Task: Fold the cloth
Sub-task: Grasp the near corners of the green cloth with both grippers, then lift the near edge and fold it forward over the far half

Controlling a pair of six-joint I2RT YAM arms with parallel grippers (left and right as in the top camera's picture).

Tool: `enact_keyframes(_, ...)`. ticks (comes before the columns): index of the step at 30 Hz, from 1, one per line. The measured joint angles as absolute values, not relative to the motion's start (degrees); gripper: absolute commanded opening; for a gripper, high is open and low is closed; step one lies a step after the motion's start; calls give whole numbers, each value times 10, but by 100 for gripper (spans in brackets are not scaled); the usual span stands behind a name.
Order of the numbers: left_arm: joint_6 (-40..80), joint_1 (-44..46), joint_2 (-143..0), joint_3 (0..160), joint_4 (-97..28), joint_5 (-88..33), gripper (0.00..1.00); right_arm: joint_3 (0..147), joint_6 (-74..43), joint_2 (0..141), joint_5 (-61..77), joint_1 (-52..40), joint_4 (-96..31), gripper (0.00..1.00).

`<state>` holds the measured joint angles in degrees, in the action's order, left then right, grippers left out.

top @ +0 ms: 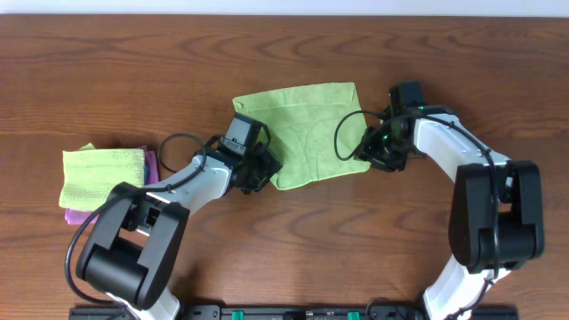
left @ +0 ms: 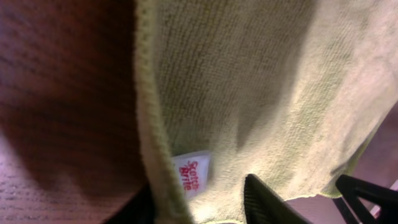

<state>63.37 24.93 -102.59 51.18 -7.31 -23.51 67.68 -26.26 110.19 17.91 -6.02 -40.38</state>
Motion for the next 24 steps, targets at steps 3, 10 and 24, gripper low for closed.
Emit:
enact_keyframes(3,633,249,-1029,511,-75,-236,18,669,-265,1102,173,-60,-399,16)
enact_keyframes(10,619,248,-1030,511,-86,-243,6,658,-268,1101,171,-60,-395,1)
enact_keyframes(24,524,184,-1017,511,-191,-310,6,651,-267,1094,171,-67,-479,1)
